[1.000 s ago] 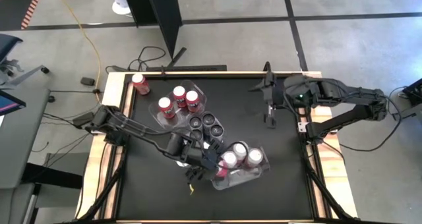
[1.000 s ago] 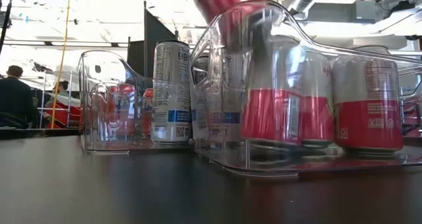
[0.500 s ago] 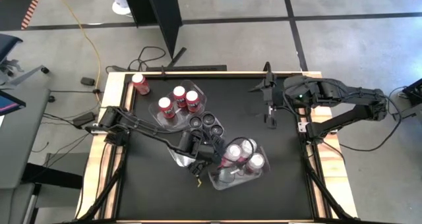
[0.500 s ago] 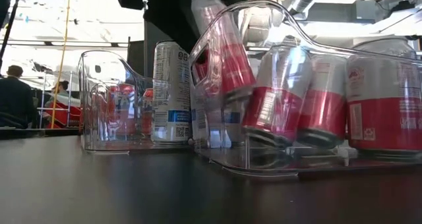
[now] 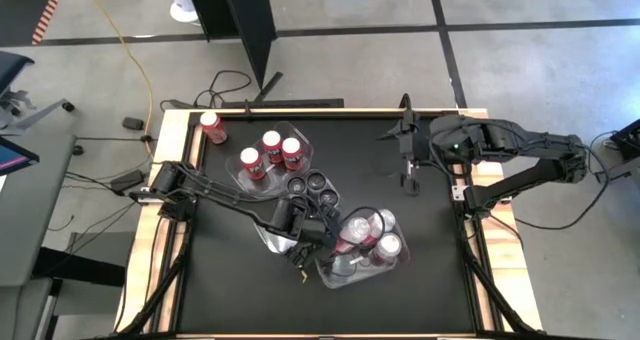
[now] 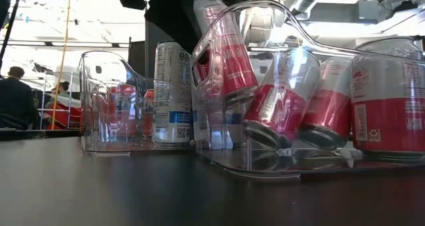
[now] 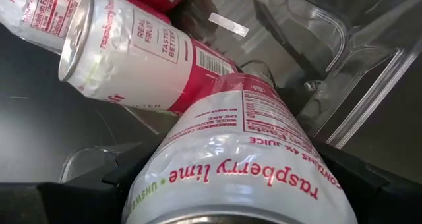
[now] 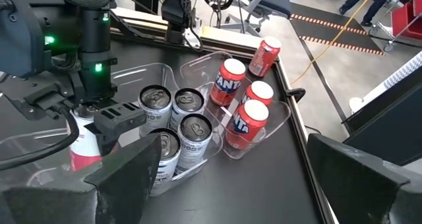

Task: Sort soda cans
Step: Put the pink soda can in the bottom right transparent bin

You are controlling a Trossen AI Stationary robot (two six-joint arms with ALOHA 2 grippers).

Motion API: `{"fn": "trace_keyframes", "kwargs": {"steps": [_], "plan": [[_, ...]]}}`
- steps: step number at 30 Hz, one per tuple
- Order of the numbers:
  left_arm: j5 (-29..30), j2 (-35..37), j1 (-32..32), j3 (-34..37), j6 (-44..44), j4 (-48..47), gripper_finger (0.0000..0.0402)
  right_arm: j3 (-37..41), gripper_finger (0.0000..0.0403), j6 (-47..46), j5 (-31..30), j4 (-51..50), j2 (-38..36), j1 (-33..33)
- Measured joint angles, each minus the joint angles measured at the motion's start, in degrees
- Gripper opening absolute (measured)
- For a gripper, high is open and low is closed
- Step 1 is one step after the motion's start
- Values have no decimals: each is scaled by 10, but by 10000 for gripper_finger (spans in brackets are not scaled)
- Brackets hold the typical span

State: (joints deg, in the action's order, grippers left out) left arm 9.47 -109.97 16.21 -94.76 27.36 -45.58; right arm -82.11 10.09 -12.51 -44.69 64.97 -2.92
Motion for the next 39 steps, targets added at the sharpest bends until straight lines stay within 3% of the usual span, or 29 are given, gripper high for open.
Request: {"fn": "trace_keyframes", "kwargs": {"steps": [39], "plan": [[-36,-44,-32,-3,-34,7,303,0,397,-2,0,6,0,0]]}}
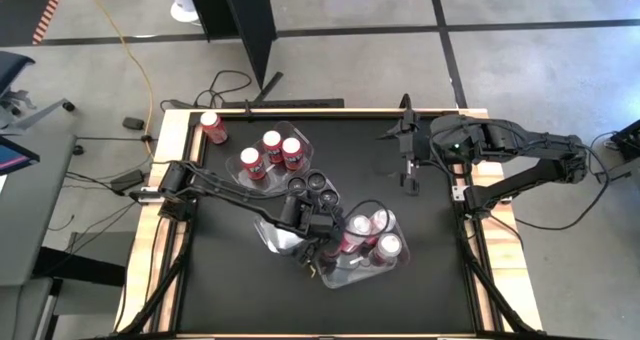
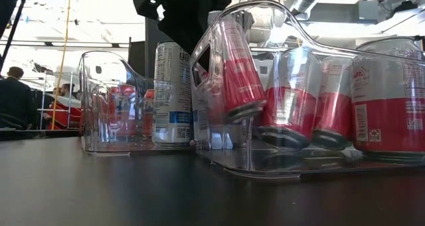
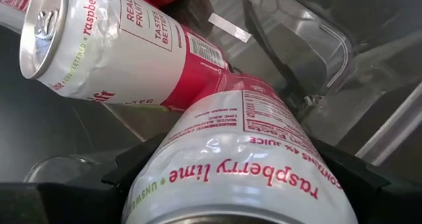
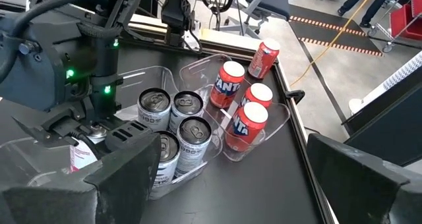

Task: Sort soda cans
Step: Put the pink soda can in the bottom right transparent bin

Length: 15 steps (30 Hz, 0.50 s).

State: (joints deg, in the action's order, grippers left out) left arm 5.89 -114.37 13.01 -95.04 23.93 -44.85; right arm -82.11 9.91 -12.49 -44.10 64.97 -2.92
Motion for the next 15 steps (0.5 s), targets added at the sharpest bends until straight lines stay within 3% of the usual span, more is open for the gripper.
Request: {"fn": "trace_keyframes", "kwargs": {"steps": [15], "plan": [[1,-1,-2,1,-22,26,303,0,397,2,0,0,0,0]]}}
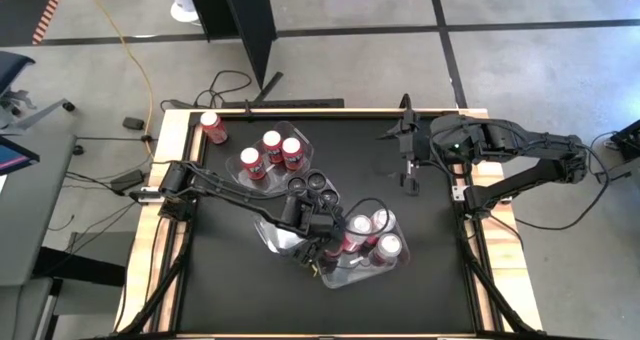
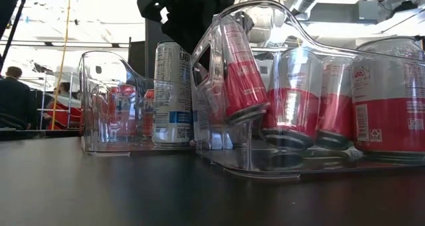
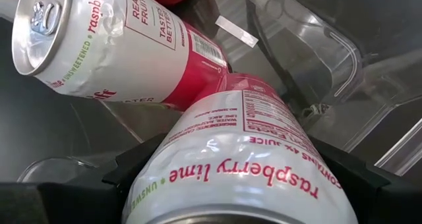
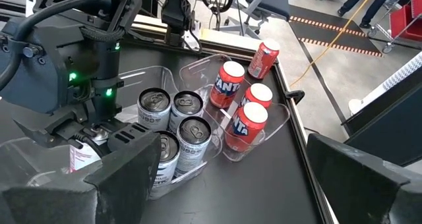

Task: Sort soda cans
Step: Put the pink soda can in the bottom right transparent bin, then put the orange soda can in the top left transparent bin

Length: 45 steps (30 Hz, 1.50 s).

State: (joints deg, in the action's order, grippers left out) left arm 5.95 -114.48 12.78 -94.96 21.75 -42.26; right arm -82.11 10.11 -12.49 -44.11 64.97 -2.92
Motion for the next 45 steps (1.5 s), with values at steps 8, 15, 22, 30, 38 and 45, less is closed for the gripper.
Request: {"fn": "trace_keyframes", "kwargs": {"steps": [8,15,22,30,38,45], "plan": [[6,-3,1,2,-19,12,330,0,397,-1,0,0,0,0],[16,-3,-1,2,-27,19,375,0,397,-2,0,0,0,0],[23,-3,0,2,-29,25,360,0,397,-2,0,-1,0,0],[50,0,7,-6,-32,5,360,0,397,-2,0,-3,0,0],[74,0,19,-46,-35,-41,361,0,397,-5,0,-3,0,0],[84,1,34,-78,-41,-76,361,0,397,-7,0,-7,0,-1]]}}
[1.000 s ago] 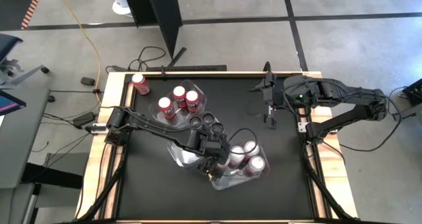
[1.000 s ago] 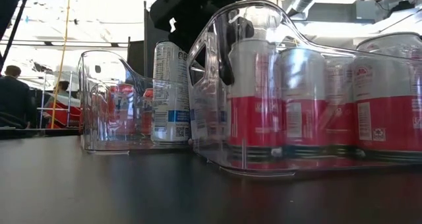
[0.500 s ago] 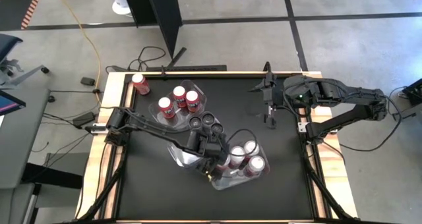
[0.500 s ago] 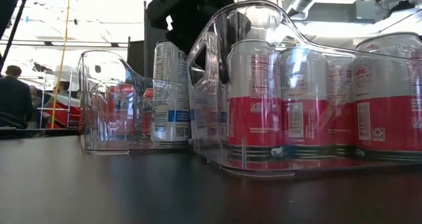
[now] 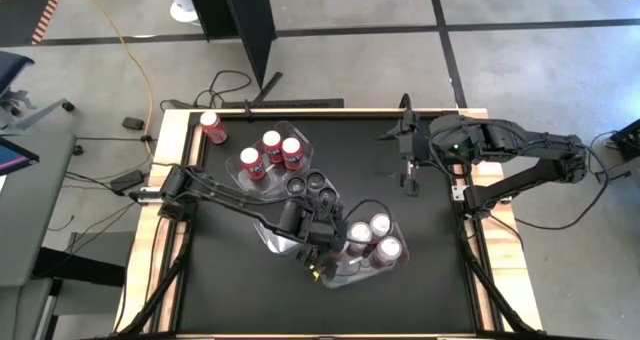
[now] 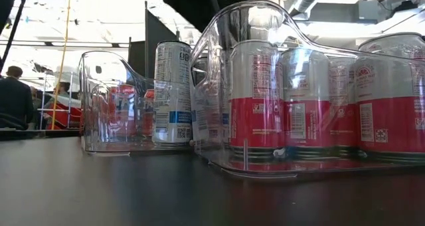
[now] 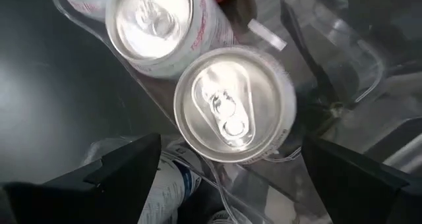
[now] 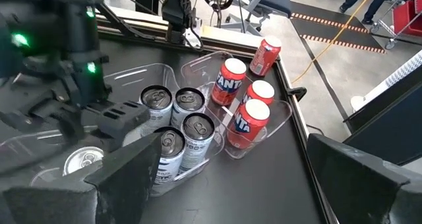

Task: Sort soda cans
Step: Put the orange soda can in the top left transparent bin

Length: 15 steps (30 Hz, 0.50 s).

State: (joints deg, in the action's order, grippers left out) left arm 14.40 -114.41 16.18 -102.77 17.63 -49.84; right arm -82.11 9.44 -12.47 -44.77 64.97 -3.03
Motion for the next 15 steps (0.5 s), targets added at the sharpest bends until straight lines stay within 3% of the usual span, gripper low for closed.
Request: {"fn": "trace_keyframes", "kwargs": {"steps": [10,15], "plan": [[10,38,35,-57,-51,-107,362,0,397,0,0,-3,0,0],[96,96,55,-57,-91,-153,362,0,397,-1,0,-3,0,0]]}}
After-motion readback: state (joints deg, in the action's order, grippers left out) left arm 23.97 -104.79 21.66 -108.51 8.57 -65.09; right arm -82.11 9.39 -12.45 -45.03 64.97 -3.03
